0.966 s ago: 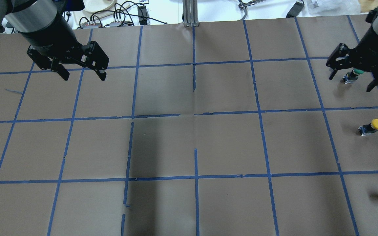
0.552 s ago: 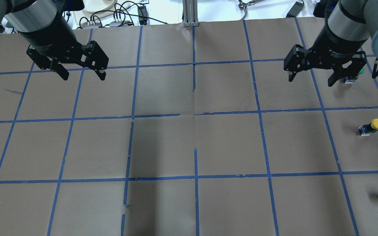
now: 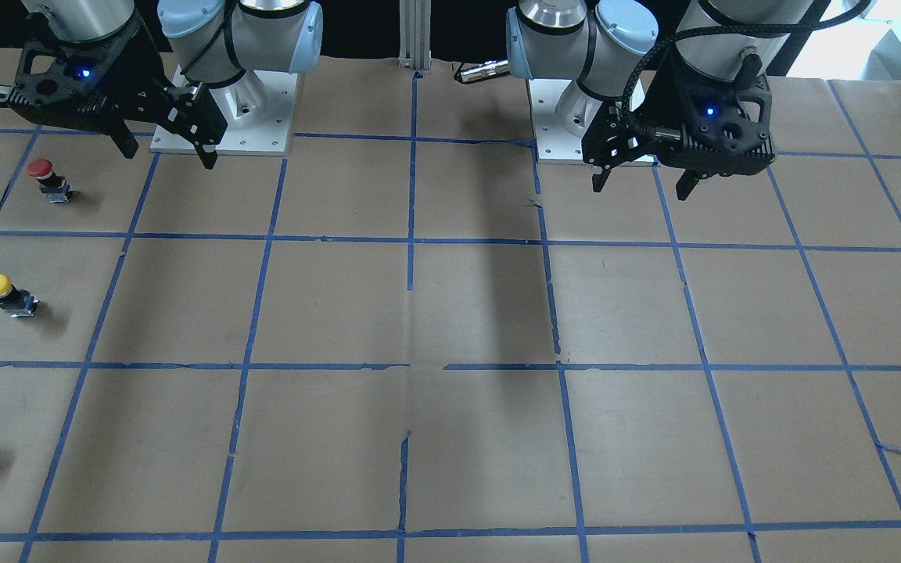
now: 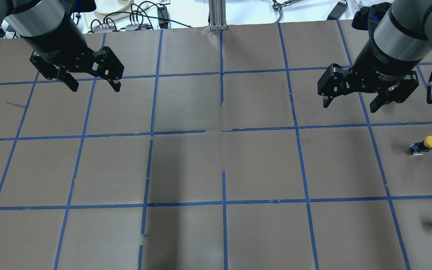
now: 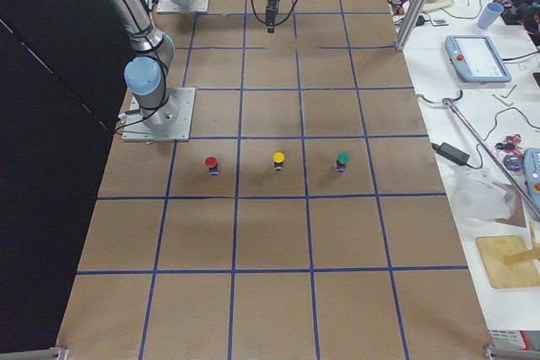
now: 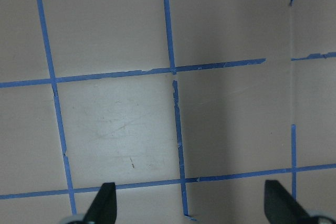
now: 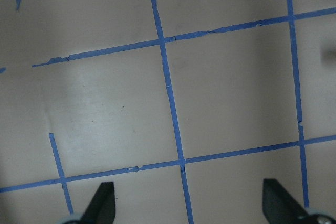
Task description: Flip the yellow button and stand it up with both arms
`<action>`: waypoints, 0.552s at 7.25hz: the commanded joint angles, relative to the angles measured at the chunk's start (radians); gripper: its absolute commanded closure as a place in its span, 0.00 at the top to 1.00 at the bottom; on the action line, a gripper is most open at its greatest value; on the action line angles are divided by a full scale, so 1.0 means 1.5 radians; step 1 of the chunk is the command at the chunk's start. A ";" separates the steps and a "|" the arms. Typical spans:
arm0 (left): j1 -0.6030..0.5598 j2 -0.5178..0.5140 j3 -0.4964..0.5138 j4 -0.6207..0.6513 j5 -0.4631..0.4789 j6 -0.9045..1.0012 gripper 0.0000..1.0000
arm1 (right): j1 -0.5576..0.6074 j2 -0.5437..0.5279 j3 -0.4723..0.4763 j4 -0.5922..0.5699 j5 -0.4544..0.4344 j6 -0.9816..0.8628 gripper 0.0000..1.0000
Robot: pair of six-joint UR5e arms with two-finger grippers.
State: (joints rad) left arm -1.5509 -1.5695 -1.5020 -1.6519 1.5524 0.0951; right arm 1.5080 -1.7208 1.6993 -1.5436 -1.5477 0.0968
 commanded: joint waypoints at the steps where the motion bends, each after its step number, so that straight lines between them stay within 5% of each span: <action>1: 0.000 0.000 -0.001 0.000 0.000 0.000 1.00 | 0.001 -0.002 0.002 0.008 -0.005 -0.004 1.00; 4: 0.000 -0.001 -0.001 0.000 0.001 0.000 1.00 | 0.022 0.004 0.003 0.002 -0.003 -0.005 1.00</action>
State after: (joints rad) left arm -1.5509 -1.5702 -1.5033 -1.6528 1.5540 0.0951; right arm 1.5310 -1.7182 1.7037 -1.5341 -1.5525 0.0906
